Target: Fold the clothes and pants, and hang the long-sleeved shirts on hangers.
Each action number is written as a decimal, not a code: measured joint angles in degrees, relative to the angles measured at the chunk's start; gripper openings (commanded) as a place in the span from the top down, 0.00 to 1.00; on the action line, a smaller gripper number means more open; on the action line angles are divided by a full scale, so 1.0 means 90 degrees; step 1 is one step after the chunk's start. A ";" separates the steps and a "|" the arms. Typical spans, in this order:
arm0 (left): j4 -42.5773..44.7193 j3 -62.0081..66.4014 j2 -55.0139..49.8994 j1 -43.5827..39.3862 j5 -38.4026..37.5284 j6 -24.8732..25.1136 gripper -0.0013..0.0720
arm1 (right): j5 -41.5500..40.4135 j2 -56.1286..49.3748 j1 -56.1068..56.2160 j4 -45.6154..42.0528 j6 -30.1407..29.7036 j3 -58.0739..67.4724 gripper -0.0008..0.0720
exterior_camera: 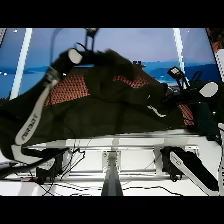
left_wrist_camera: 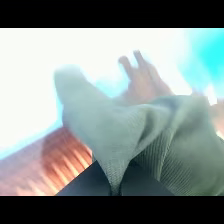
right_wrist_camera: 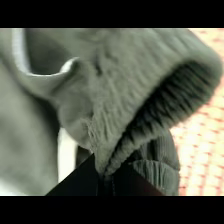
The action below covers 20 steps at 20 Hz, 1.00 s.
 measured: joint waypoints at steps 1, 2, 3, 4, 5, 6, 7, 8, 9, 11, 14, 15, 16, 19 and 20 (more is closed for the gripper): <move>0.0061 0.0027 0.0209 0.0151 0.0092 -0.0015 0.96 | -0.0192 0.0000 0.0000 -0.0148 0.0194 0.0000 0.95; 0.0170 0.0046 0.0437 0.0311 0.0168 -0.0063 0.96 | -0.0418 0.0000 0.0000 -0.0270 0.0403 0.0000 0.95; 0.0330 0.0056 0.0658 0.0457 0.0209 -0.0172 0.96 | -0.0644 0.0000 0.0000 -0.0347 0.0590 -0.0002 0.95; 0.0580 0.0068 0.0891 0.0614 0.0250 -0.0357 0.96 | -0.0879 0.0000 0.0000 -0.0418 0.0770 -0.0005 0.95; 0.0882 0.0075 0.1103 0.0755 0.0257 -0.0602 0.96 | -0.1146 0.0000 0.0000 -0.0469 0.0952 -0.0005 0.95; 0.1258 0.0080 0.1309 0.0894 0.0202 -0.0925 0.96 | -0.1392 0.0000 0.0000 -0.0500 0.1112 -0.0005 0.95; 0.1756 0.0087 0.1525 0.1039 0.0010 -0.1360 0.96 | -0.1634 0.0000 0.0000 -0.0532 0.1275 -0.0005 0.95; 0.2314 0.0090 0.1727 0.1178 -0.0284 -0.1783 0.96 | -0.1838 0.0000 0.0000 -0.0556 0.1404 -0.0005 0.95; 0.2856 0.0090 0.1899 0.1290 -0.0673 -0.2161 0.96 | -0.1977 0.0000 0.0000 -0.0573 0.1498 -0.0005 0.95; 0.3956 0.0090 0.2210 0.1486 -0.1668 -0.2737 0.96 | -0.2178 0.0000 0.0000 -0.0580 0.1632 -0.0005 0.95; 0.5221 0.0087 0.2465 0.1749 -0.3334 -0.3196 0.95 | -0.2390 0.0000 0.0000 -0.0578 0.1732 -0.0005 0.95; 0.5462 0.0080 0.2484 0.1826 -0.3772 -0.3249 0.95 | -0.2465 0.0000 0.0000 -0.0556 0.1753 -0.0005 0.95; 0.5654 0.0073 0.2472 0.1897 -0.4148 -0.3337 0.95 | -0.2557 0.0000 0.0000 -0.0520 0.1770 -0.0005 0.95; 0.5860 0.0063 0.2210 0.2006 -0.4687 -0.3422 0.95 | -0.2992 -0.0022 0.0000 -0.0367 0.1795 -0.0005 0.96; 0.5804 0.0061 0.2040 0.2025 -0.4726 -0.3449 0.95 | -0.3152 -0.0061 0.0000 -0.0313 0.1797 -0.0005 0.96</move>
